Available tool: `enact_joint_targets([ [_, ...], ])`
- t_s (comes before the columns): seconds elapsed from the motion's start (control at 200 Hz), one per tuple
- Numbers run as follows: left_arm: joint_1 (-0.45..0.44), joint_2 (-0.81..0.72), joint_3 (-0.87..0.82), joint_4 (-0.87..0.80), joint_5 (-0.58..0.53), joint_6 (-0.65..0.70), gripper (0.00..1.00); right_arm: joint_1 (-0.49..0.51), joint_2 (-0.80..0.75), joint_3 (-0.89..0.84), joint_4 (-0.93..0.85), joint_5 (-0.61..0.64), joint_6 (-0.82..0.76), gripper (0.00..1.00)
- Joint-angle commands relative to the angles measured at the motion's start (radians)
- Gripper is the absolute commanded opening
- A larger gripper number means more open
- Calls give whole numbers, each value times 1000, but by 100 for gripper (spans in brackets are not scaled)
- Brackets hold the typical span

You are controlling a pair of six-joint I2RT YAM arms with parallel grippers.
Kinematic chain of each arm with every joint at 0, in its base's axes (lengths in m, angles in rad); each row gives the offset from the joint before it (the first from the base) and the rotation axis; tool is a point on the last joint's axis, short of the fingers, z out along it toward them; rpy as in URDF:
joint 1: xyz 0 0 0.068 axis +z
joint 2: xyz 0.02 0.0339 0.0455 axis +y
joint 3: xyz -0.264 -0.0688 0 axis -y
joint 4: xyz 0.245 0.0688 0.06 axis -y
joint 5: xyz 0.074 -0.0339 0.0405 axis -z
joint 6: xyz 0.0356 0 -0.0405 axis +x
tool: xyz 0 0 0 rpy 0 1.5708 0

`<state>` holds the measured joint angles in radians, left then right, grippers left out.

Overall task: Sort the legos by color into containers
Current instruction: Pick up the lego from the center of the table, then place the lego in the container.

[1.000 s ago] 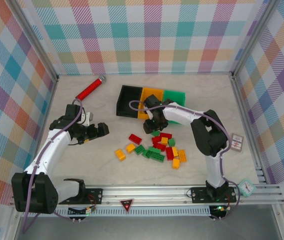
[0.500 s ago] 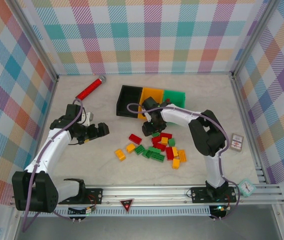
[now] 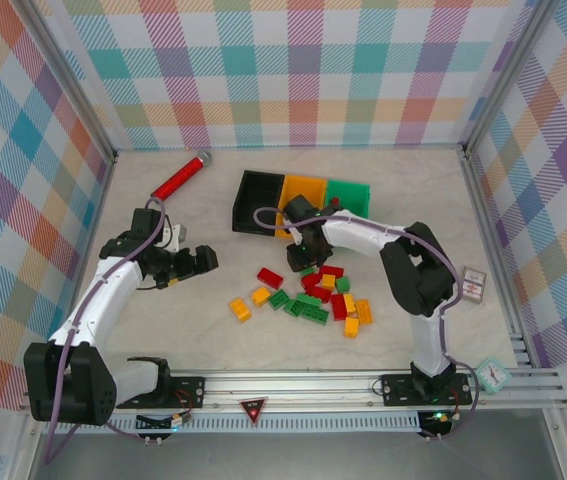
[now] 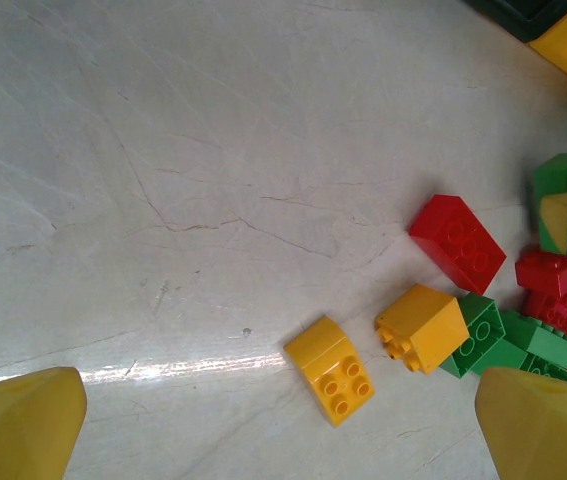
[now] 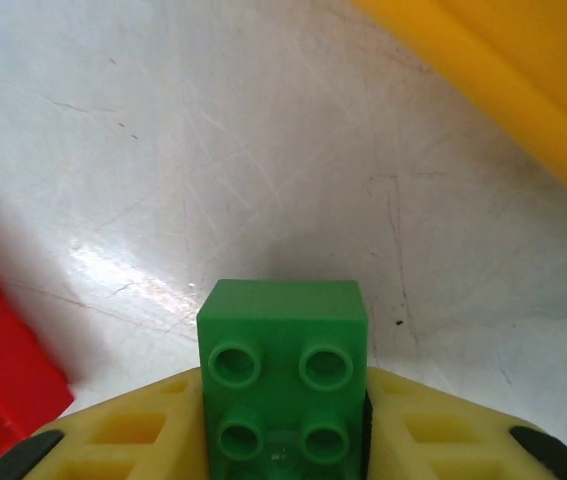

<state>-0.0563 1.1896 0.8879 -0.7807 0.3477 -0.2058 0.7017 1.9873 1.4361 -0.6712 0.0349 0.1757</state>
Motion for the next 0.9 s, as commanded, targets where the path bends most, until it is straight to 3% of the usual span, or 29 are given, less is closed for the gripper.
enact_joint_targets([
  [0.0, 13, -1, 1, -14, 11, 2, 100, 9, -71, 83, -12, 24, 16, 37],
  [0.345, 13, -6, -1, -13, 10, 3, 100, -62, 127, 531, -168, 121, 51, 41],
  [0.455, 12, -8, -1, -12, 10, 2, 100, -64, 172, 598, -205, 119, 63, 53],
  [0.635, 12, -3, -1, -13, 9, 3, 100, -62, 69, 424, -107, 62, 103, 53],
  [0.895, 13, 1, 2, -12, 12, 3, 100, -32, -213, 33, 8, 26, 145, 53],
])
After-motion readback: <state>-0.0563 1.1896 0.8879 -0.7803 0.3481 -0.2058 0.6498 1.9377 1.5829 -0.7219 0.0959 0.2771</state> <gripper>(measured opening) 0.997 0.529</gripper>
